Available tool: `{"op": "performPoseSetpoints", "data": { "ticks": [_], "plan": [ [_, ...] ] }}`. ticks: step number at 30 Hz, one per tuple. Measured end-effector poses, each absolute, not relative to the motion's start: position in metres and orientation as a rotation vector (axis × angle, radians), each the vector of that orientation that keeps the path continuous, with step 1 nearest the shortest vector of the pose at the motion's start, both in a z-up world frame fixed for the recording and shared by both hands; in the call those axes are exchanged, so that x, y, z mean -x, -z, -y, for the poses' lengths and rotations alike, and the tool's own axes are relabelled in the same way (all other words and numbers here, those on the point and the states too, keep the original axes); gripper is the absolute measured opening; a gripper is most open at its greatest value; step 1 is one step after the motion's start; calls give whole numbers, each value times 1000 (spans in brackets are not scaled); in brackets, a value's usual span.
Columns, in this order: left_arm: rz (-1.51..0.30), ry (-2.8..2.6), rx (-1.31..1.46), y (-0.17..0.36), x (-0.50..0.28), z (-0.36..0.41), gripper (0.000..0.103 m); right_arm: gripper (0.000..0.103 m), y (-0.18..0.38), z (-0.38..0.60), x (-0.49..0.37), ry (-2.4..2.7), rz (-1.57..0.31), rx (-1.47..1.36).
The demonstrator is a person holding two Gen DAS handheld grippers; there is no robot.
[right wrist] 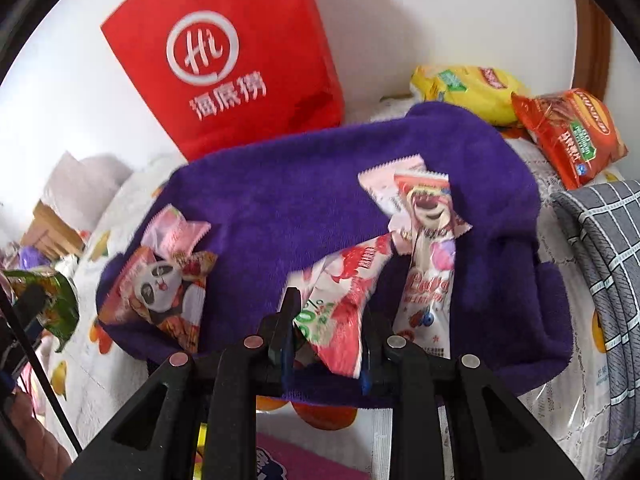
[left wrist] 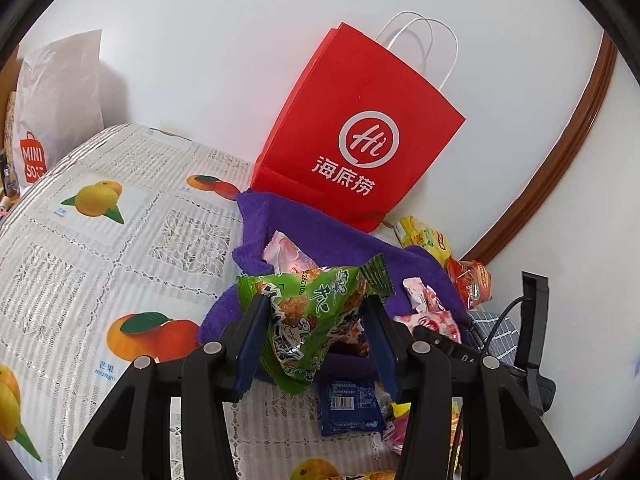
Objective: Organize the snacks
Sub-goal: 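Carry both packets to the towel while the right tool opens to drop the strawberry packet, then lower the green bag onto the towel and open the left tool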
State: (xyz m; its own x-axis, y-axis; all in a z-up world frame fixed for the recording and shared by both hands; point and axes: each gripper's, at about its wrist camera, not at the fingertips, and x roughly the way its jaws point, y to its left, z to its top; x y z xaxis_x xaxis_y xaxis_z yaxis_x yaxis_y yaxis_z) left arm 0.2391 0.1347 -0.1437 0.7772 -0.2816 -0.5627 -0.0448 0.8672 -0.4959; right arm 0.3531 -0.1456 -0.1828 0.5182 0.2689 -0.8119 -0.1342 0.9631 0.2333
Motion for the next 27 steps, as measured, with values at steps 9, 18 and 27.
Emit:
{"op": "performPoseSetpoints", "data": {
  "ticks": [9, 18, 27],
  "plan": [
    [-675, 142, 518, 151, -244, -132, 46, 48, 176, 159, -355, -240, -979, -197],
    [-664, 122, 497, 152, -244, -130, 47, 64, 153, 169, -344, -264, -855, -271],
    [-684, 148, 403, 125, -257, -99, 47, 64, 142, 182, -341, -252, -797, -330]
  ]
}}
